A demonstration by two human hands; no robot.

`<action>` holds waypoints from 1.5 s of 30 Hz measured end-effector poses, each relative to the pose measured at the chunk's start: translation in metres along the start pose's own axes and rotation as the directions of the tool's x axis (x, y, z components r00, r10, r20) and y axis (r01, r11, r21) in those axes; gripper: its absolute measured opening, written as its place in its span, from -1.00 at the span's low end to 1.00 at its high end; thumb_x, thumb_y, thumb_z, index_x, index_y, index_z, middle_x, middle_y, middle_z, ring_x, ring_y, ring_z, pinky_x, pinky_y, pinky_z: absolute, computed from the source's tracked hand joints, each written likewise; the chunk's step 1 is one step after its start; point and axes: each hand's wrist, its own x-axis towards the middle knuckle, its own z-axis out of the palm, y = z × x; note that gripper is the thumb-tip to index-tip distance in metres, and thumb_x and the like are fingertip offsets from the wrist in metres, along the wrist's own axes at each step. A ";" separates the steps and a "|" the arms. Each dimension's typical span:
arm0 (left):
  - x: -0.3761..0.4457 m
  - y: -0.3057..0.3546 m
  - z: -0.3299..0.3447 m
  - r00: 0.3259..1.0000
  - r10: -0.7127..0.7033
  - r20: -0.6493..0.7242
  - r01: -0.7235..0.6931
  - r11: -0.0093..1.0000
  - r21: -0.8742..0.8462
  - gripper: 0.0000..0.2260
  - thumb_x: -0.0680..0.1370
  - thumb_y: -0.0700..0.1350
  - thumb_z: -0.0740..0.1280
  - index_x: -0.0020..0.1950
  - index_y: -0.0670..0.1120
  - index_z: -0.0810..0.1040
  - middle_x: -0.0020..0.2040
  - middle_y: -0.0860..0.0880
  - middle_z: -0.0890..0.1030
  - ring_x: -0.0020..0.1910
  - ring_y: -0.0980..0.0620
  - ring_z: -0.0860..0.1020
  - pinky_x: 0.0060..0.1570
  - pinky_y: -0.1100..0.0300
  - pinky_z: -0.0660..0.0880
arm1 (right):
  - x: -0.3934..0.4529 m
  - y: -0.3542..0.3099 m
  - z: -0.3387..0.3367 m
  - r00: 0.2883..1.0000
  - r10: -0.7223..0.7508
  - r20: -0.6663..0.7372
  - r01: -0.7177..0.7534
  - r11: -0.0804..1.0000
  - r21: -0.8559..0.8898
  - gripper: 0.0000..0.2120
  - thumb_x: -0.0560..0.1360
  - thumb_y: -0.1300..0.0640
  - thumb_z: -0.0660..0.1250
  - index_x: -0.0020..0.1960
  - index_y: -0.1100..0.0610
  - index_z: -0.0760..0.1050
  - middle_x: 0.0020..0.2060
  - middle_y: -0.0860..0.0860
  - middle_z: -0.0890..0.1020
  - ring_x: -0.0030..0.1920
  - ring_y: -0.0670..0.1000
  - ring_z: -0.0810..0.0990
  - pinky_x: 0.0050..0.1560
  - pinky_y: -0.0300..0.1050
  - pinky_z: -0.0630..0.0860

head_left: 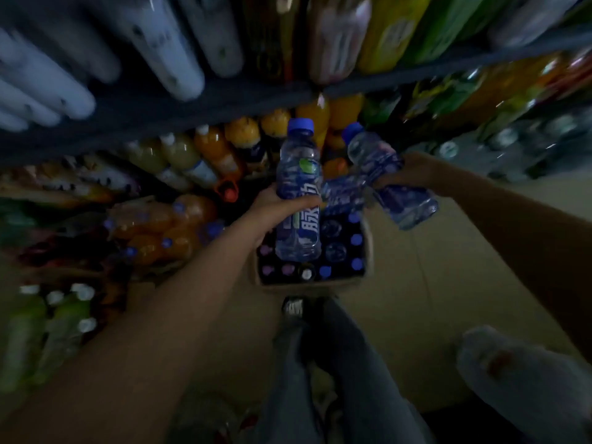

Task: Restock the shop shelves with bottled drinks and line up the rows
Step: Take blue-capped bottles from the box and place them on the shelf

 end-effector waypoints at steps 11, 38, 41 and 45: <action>-0.119 0.294 0.143 0.831 0.473 0.294 -0.511 0.857 0.064 -0.74 0.36 -0.03 0.49 0.01 -0.02 0.58 -0.06 -0.04 0.66 -0.11 0.02 0.62 0.01 0.13 0.55 | -0.249 -0.031 -0.228 0.844 -0.222 -0.489 0.525 0.535 0.662 -0.78 0.45 0.33 0.31 0.06 0.13 0.49 -0.22 0.00 0.70 -0.25 -0.03 0.68 -0.28 -0.17 0.61; 0.012 0.657 0.642 0.374 0.856 0.357 -0.822 0.127 0.555 -0.19 0.09 0.16 0.58 0.28 0.04 0.38 0.19 -0.01 0.54 0.17 -0.02 0.51 0.13 -0.02 0.49 | -0.223 0.261 -0.772 0.264 0.024 -0.964 0.656 0.729 0.198 -0.58 0.20 0.13 0.59 -0.01 0.13 0.52 -0.01 0.19 0.59 -0.03 0.16 0.59 0.04 0.11 0.56; 0.043 0.700 0.675 0.392 0.865 0.314 -0.832 0.187 0.523 -0.08 0.03 0.26 0.55 0.30 -0.02 0.37 0.22 -0.05 0.53 0.20 -0.05 0.50 0.16 -0.05 0.48 | -0.209 0.260 -0.826 0.174 -0.019 -0.985 0.644 0.759 0.099 -0.48 0.15 0.01 0.60 0.02 0.14 0.51 0.03 0.18 0.54 0.02 0.15 0.56 0.05 0.07 0.54; 0.071 0.750 0.717 0.477 0.828 0.295 -0.813 0.288 0.506 -0.26 0.16 0.01 0.62 0.25 -0.12 0.41 0.20 -0.06 0.55 0.19 -0.05 0.51 0.23 -0.01 0.44 | -0.200 0.260 -0.889 0.089 -0.165 -0.982 0.562 0.822 -0.087 -0.49 0.26 0.18 0.56 0.12 0.26 0.44 0.01 0.11 0.41 0.04 0.08 0.44 0.05 -0.07 0.40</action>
